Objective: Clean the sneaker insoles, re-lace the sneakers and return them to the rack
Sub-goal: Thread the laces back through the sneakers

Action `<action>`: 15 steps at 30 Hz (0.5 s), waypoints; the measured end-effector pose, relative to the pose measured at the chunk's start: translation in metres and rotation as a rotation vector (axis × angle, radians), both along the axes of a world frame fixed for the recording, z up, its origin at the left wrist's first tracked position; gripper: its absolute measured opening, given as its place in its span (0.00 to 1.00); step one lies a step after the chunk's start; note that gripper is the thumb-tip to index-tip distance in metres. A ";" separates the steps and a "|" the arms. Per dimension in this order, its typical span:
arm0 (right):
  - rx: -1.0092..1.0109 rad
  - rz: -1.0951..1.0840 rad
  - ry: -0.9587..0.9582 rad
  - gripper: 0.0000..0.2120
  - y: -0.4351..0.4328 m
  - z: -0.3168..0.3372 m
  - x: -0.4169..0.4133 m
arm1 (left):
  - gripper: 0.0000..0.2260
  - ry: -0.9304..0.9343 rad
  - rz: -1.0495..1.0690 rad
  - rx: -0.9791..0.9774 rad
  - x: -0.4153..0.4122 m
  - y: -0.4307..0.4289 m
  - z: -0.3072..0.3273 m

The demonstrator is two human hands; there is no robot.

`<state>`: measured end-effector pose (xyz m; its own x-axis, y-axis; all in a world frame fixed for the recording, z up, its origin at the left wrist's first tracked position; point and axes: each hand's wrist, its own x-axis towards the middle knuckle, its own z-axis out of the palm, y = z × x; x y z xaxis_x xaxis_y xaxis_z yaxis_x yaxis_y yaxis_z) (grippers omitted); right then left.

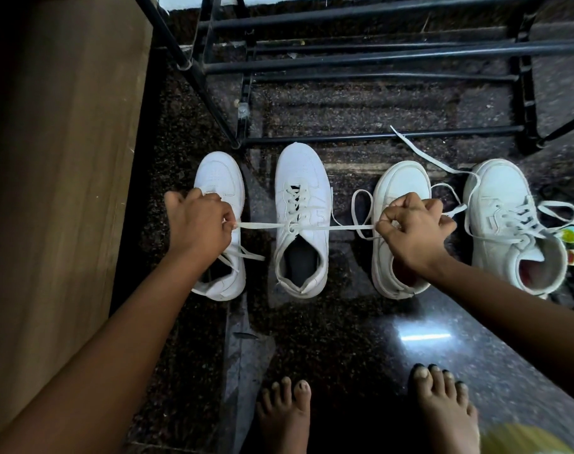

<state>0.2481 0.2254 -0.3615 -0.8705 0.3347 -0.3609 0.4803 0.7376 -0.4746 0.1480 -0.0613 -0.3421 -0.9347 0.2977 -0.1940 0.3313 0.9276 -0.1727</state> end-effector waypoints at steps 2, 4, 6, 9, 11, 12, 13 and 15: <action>0.021 0.015 -0.028 0.07 0.001 -0.002 0.000 | 0.06 -0.009 0.019 -0.025 -0.001 0.001 -0.002; 0.035 0.017 -0.052 0.07 0.001 -0.004 0.001 | 0.06 -0.018 0.045 -0.037 -0.002 0.002 -0.005; 0.053 0.012 -0.063 0.06 0.001 -0.005 0.001 | 0.07 -0.029 0.075 -0.045 -0.004 0.003 -0.007; 0.091 0.022 -0.078 0.07 0.000 -0.006 0.002 | 0.07 -0.050 0.110 -0.063 -0.007 0.004 -0.009; 0.109 0.026 -0.079 0.07 0.000 -0.007 0.002 | 0.07 -0.056 0.124 -0.070 -0.009 0.004 -0.010; 0.120 0.027 -0.079 0.08 0.000 -0.007 0.003 | 0.07 -0.056 0.128 -0.073 -0.009 0.003 -0.011; 0.133 0.032 -0.079 0.08 0.000 -0.007 0.003 | 0.07 -0.054 0.133 -0.076 -0.009 0.003 -0.011; 0.159 0.046 -0.091 0.08 -0.001 -0.008 0.004 | 0.07 -0.050 0.140 -0.084 -0.009 0.003 -0.012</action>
<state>0.2516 0.2246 -0.3692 -0.8525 0.3542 -0.3844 0.4798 0.8221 -0.3066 0.1390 -0.0587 -0.3537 -0.9546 0.1463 -0.2595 0.2101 0.9483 -0.2380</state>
